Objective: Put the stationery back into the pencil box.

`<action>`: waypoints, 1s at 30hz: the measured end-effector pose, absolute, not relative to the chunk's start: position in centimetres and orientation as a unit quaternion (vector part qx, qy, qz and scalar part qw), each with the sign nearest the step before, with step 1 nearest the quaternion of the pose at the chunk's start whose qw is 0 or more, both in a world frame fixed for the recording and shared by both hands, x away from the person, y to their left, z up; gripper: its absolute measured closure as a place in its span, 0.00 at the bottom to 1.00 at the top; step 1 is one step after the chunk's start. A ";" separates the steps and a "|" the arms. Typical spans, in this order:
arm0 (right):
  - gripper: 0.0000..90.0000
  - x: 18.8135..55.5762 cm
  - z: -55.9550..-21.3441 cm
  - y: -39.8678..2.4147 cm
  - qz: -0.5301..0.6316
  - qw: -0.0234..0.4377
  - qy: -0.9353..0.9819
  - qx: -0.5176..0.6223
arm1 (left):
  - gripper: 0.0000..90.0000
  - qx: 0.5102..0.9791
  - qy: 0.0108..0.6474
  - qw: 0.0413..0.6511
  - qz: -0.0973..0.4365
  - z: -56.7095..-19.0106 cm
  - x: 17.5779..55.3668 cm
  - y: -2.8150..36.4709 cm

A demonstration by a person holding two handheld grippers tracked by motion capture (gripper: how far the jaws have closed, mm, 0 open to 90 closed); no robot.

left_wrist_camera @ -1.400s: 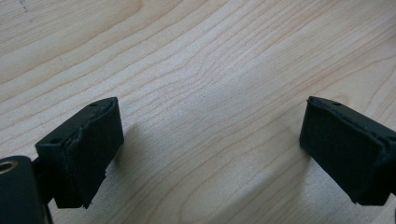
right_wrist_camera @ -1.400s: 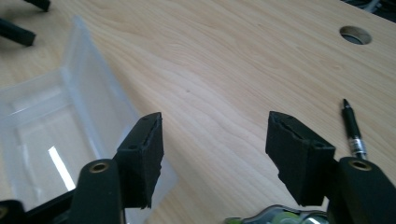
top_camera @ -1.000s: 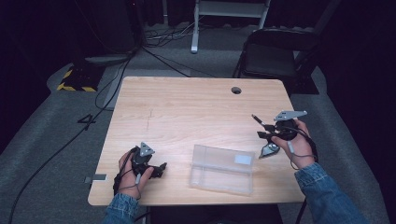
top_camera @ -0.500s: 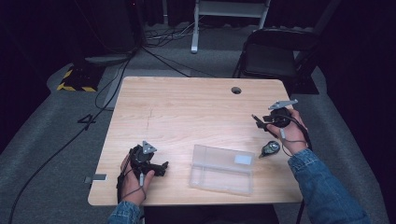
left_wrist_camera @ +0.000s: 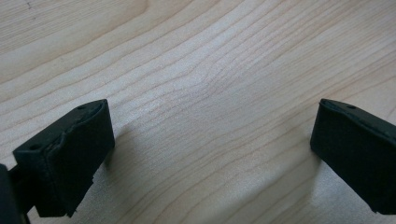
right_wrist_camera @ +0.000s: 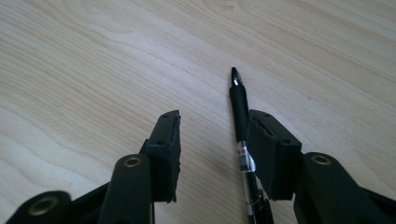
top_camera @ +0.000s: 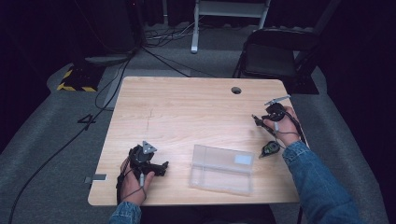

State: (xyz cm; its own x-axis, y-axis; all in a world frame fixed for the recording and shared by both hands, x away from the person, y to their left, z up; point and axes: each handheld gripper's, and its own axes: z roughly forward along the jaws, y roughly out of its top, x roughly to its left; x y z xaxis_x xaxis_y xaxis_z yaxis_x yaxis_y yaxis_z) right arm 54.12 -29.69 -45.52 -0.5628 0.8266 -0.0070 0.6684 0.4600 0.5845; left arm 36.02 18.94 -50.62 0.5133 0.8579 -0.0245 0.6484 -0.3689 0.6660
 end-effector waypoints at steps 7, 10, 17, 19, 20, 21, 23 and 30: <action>0.62 55.7 -46.8 -29.9 0.260 0.154 0.841 0.449 | 0.00 0.808 0.470 0.315 0.166 -50.6 35.9 19.0; 0.64 56.1 -47.2 -30.1 0.258 0.150 0.841 0.451 | 0.00 0.806 0.472 0.314 0.169 -50.6 35.8 19.0; 0.66 56.6 -47.9 -30.3 0.262 0.141 0.837 0.459 | 0.00 0.803 0.476 0.314 0.171 -50.6 35.6 19.2; 0.70 56.7 -47.9 -30.2 0.266 0.141 0.838 0.455 | 0.00 0.802 0.478 0.314 0.171 -50.6 35.6 19.1; 0.73 56.7 -47.9 -30.2 0.266 0.141 0.839 0.454 | 0.00 0.803 0.477 0.314 0.171 -50.6 35.6 19.1; 0.76 56.6 -47.9 -30.2 0.263 0.141 0.841 0.452 | 0.00 0.802 0.478 0.314 0.171 -50.6 35.6 19.1; 0.82 56.7 -47.8 -30.2 0.260 0.146 0.841 0.451 | 0.00 0.803 0.477 0.314 0.171 -50.6 35.6 19.1; 0.90 56.6 -47.7 -30.0 0.249 0.157 0.858 0.422 | 0.00 0.802 0.478 0.314 0.171 -50.6 35.6 19.1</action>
State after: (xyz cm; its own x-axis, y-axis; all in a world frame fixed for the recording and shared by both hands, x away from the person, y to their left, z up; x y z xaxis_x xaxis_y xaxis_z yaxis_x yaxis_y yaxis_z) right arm 56.55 -29.96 -47.73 -0.5947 0.8017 -0.0599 0.6452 0.5204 0.5593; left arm 35.63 19.13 -50.64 0.4846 0.8744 -0.0256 0.6591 -0.3458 0.6679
